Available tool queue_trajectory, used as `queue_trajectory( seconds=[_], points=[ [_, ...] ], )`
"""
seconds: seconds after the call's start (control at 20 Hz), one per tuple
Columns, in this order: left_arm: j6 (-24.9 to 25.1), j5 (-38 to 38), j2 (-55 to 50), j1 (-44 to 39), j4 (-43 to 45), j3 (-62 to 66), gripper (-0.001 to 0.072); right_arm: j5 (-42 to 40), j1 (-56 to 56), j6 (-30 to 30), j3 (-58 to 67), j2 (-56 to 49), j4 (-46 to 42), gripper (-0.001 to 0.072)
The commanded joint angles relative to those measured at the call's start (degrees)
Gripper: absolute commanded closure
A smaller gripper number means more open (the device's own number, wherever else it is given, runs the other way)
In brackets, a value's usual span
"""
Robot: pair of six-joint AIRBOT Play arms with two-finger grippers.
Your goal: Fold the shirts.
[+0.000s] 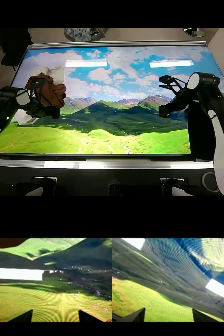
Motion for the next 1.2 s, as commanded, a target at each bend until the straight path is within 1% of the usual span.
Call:
queue_trajectory(
  seconds=[0.0, 0.8, 0.9, 0.95, 1.15],
  points=[
    [0.02, 0.0, 0.04, 0.0, 0.02, -0.02, 0.0028, 0.02, 0.02, 0.0, 0.0, -0.02, 0.0, 0.0033],
    [-0.04, 0.0, 0.04, 0.0, 0.0, -0.02, 0.0028, 0.0, 0.02, 0.0, 0.0, -0.02, 0.0, 0.0033],
    [-1.25, 0.26, 0.04, -0.04, -1.18, -0.02, 0.0028, 0.0, 0.02, 0.07, -0.02, -0.02, 0.0, 0.0033],
    [-1.25, 1.01, 0.04, -0.04, -1.99, -0.04, 0.0027, 0.02, 0.02, 0.13, -0.02, -0.04, 0.0, 0.0033],
    [-1.25, 8.11, -0.09, -0.04, -2.14, -0.04, 0.0028, -1.81, 0.02, 0.13, -0.02, -0.04, -0.02, 0.0033]
  ],
)
